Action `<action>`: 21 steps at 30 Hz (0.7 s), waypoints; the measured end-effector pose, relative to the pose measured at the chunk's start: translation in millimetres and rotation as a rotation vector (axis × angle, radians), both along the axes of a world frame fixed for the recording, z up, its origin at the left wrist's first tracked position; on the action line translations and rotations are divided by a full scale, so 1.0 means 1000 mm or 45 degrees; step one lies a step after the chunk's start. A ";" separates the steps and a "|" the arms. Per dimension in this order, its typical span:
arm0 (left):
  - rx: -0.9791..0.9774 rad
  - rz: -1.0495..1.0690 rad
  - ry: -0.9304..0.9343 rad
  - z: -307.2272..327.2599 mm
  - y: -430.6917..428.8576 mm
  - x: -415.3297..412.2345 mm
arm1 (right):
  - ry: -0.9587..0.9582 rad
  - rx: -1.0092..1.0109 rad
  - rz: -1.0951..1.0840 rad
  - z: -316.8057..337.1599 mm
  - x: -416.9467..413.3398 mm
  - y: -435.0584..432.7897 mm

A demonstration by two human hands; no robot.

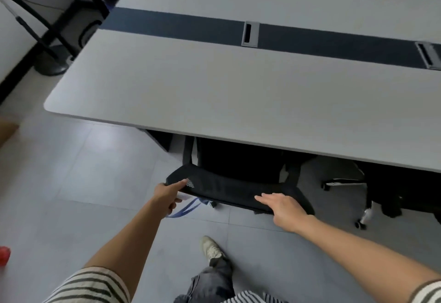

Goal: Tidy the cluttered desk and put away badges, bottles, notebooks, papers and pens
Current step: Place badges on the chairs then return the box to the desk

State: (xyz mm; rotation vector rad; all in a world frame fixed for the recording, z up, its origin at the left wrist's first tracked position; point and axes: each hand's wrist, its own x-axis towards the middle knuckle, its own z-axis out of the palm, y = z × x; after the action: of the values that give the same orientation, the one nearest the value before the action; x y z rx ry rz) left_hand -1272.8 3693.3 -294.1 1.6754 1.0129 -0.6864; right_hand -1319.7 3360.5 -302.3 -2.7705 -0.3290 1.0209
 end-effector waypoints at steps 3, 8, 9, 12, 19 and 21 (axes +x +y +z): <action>0.133 -0.100 -0.160 0.003 -0.004 -0.026 | -0.010 0.016 -0.015 -0.001 -0.038 0.001; 0.246 -0.177 -0.212 -0.001 -0.024 -0.077 | -0.049 0.028 -0.031 0.002 -0.103 -0.009; 0.239 -0.180 -0.207 -0.002 -0.029 -0.090 | -0.053 0.028 -0.035 0.004 -0.116 -0.013; 0.229 -0.212 -0.161 -0.008 -0.042 -0.134 | -0.069 0.025 -0.051 0.008 -0.158 -0.034; 0.283 -0.342 -0.020 -0.018 -0.061 -0.243 | -0.080 0.046 0.020 0.006 -0.256 -0.070; 0.334 -0.373 -0.003 -0.019 -0.057 -0.268 | -0.079 0.062 0.045 0.005 -0.276 -0.069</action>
State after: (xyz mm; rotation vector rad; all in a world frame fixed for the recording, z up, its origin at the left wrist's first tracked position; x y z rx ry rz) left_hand -1540.5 3636.1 -312.8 2.0801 0.8932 -0.7646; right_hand -1595.2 3291.1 -296.9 -2.7662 -0.4075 0.9234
